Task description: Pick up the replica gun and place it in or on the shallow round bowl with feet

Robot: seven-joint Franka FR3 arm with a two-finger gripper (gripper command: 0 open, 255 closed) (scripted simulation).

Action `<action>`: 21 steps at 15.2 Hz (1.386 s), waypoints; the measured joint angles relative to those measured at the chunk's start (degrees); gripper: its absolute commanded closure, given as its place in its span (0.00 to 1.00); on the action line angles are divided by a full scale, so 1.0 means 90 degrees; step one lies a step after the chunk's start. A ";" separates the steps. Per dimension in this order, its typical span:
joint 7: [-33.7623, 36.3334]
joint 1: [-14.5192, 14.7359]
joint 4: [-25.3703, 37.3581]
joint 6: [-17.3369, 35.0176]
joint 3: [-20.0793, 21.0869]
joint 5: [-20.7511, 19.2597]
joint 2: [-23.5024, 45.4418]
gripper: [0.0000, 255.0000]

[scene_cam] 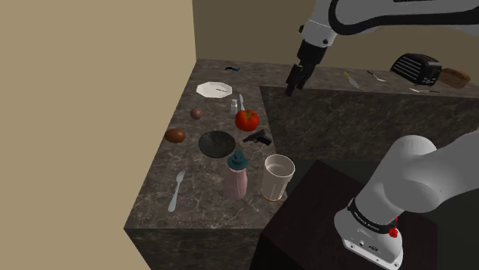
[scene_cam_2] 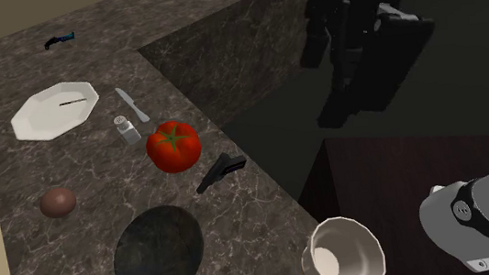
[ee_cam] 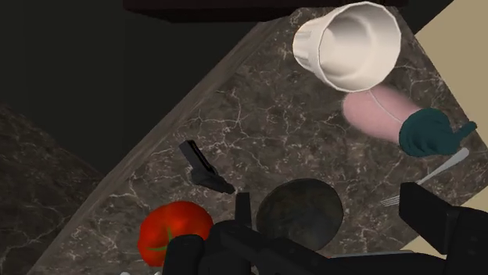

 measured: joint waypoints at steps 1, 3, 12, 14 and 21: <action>-0.0158 0.0028 -0.0072 0.0171 -0.0069 -0.0015 0.0113 0.00; -0.0515 0.0073 -0.0237 0.0579 -0.0247 -0.0050 0.0392 0.00; -0.2219 0.0387 -0.0289 0.2190 -0.0997 0.0137 0.2129 0.00; -0.2627 0.0496 -0.0204 0.2565 -0.1123 0.0311 0.2646 0.00; -0.4326 0.0631 0.0321 0.3494 -0.1396 0.1197 0.4387 0.00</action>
